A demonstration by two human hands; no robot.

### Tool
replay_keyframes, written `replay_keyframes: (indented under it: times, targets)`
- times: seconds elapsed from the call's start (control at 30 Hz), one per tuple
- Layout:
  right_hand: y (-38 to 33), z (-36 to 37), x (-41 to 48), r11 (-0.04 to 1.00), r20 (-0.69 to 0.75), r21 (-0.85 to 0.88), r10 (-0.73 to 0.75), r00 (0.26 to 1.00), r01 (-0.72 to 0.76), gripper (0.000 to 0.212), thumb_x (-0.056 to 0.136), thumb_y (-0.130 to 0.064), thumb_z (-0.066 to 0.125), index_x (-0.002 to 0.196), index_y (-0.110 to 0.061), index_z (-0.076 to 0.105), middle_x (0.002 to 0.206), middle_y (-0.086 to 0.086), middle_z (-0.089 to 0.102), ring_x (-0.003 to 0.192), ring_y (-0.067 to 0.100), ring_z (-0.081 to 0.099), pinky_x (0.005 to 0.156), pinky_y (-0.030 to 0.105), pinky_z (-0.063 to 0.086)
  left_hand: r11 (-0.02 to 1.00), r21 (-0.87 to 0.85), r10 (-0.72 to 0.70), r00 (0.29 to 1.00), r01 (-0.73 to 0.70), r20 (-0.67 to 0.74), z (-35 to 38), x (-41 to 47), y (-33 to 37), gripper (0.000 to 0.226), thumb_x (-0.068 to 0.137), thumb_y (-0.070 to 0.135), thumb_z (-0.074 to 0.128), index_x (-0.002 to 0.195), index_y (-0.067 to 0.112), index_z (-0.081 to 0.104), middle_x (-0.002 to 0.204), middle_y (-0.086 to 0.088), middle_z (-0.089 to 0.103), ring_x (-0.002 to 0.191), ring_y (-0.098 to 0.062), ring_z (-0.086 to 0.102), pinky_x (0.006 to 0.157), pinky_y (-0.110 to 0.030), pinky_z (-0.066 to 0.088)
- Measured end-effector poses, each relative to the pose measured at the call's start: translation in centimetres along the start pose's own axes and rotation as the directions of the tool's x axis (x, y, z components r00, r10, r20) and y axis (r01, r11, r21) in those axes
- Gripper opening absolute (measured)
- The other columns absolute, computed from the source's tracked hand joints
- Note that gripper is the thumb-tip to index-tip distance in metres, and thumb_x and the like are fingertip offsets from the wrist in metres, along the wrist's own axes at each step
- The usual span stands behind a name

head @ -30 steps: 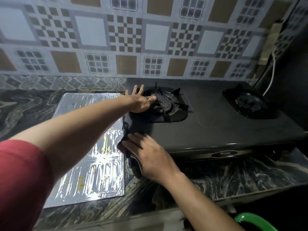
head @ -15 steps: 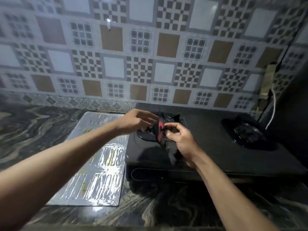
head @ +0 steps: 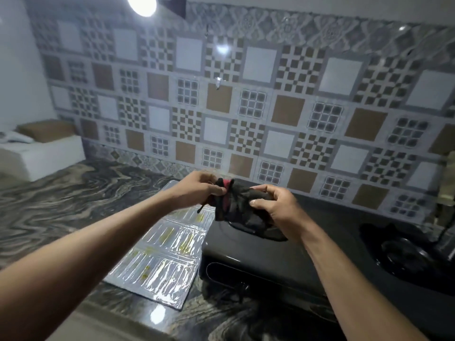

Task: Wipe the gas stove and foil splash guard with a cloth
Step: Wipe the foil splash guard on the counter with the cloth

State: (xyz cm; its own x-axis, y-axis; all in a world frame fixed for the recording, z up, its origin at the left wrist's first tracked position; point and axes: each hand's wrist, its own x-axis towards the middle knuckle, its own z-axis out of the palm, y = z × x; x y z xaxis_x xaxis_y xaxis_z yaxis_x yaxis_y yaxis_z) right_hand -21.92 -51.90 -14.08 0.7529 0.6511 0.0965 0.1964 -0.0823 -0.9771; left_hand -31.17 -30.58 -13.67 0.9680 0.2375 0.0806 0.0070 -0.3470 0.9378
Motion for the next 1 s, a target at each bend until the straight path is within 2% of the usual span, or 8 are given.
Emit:
replay_keyframes:
  times: [0.13,0.3,0.43,0.57,0.7,0.83,0.93,1.0]
  targets:
    - [-0.8,1.4,1.1,1.0,0.026,-0.007,-0.029,0.999,0.029,0.02,0.082,-0.005,0.074,0.101,-0.008,0.068,0.094,0.015,0.074,0.075,0.018,0.072,0.059,0.027,0.055,0.999,-0.042,0.029,1.0,-0.029,-0.004,0.6,-1.3,-0.1,0.039,0.077,0.006,0.065,0.113,0.022,0.064,0.102,-0.006,0.071,0.091,-0.015,0.069,0.073,-0.025,0.053]
    - [-1.2,3.4,3.1,0.998,0.084,0.05,-0.051,0.995,0.047,0.02,0.082,-0.005,0.075,0.101,-0.005,0.07,0.095,0.016,0.074,0.079,0.021,0.072,0.063,0.029,0.057,0.998,-0.049,0.03,0.999,-0.032,-0.037,-0.7,-2.1,-1.4,0.021,0.084,0.032,0.072,0.1,0.017,0.073,0.097,-0.011,0.075,0.091,-0.022,0.071,0.083,-0.032,0.055]
    - [-0.5,5.0,5.3,0.999,0.151,0.049,-0.021,0.988,0.014,0.025,0.081,-0.002,0.074,0.104,-0.011,0.071,0.097,0.015,0.073,0.082,0.023,0.072,0.071,0.038,0.06,0.998,-0.061,0.007,0.993,-0.014,-0.115,-2.4,-1.3,-4.0,0.008,0.087,0.018,0.071,0.092,0.01,0.071,0.088,-0.011,0.073,0.081,-0.018,0.066,0.084,-0.038,0.05]
    - [1.3,6.9,7.9,0.999,0.159,0.032,-0.01,0.987,0.005,0.034,0.081,0.003,0.071,0.109,-0.016,0.066,0.092,0.014,0.07,0.072,0.022,0.071,0.058,0.04,0.058,0.994,-0.099,-0.053,0.994,0.043,-0.097,-5.0,0.4,-7.4,0.016,0.087,0.01,0.07,0.101,0.004,0.067,0.096,-0.018,0.073,0.083,-0.024,0.067,0.09,-0.049,0.052]
    - [3.8,9.9,11.1,0.997,0.089,-0.069,-0.019,0.996,0.025,0.029,0.087,0.003,0.065,0.106,-0.019,0.064,0.09,0.013,0.066,0.074,0.022,0.067,0.058,0.037,0.059,0.979,-0.181,-0.081,0.995,0.09,0.056,-8.6,3.0,-11.5,0.025,0.086,-0.005,0.065,0.104,0.012,0.059,0.088,-0.003,0.074,0.078,-0.017,0.07,0.069,-0.035,0.059]
    - [5.8,13.4,14.9,0.98,0.037,-0.194,-0.029,0.999,0.036,0.027,0.088,0.0,0.064,0.104,-0.021,0.066,0.09,0.008,0.066,0.074,0.015,0.064,0.06,0.032,0.058,0.98,-0.174,-0.068,0.981,0.1,0.181,-12.7,6.1,-15.6,0.031,0.086,-0.007,0.064,0.105,0.017,0.058,0.096,-0.004,0.07,0.084,-0.019,0.067,0.069,-0.033,0.055]
    - [7.4,16.3,18.4,0.987,-0.065,-0.158,0.031,0.997,-0.041,0.028,0.086,0.001,0.066,0.104,-0.019,0.063,0.088,0.006,0.065,0.07,0.013,0.063,0.054,0.028,0.056,0.979,-0.18,-0.053,0.975,0.092,0.215,-15.3,8.4,-18.4,0.029,0.087,-0.007,0.063,0.1,0.018,0.058,0.1,-0.005,0.068,0.078,-0.019,0.06,0.061,-0.031,0.046]
    - [8.9,18.2,20.7,0.987,-0.147,-0.1,0.112,0.983,-0.127,0.029,0.084,0.002,0.067,0.101,-0.02,0.06,0.083,0.008,0.064,0.065,0.014,0.062,0.049,0.026,0.051,0.968,-0.216,-0.082,0.976,0.126,0.202,-16.2,9.8,-20.5,0.029,0.086,-0.01,0.063,0.096,0.017,0.059,0.1,-0.004,0.067,0.074,-0.015,0.06,0.055,-0.025,0.049]
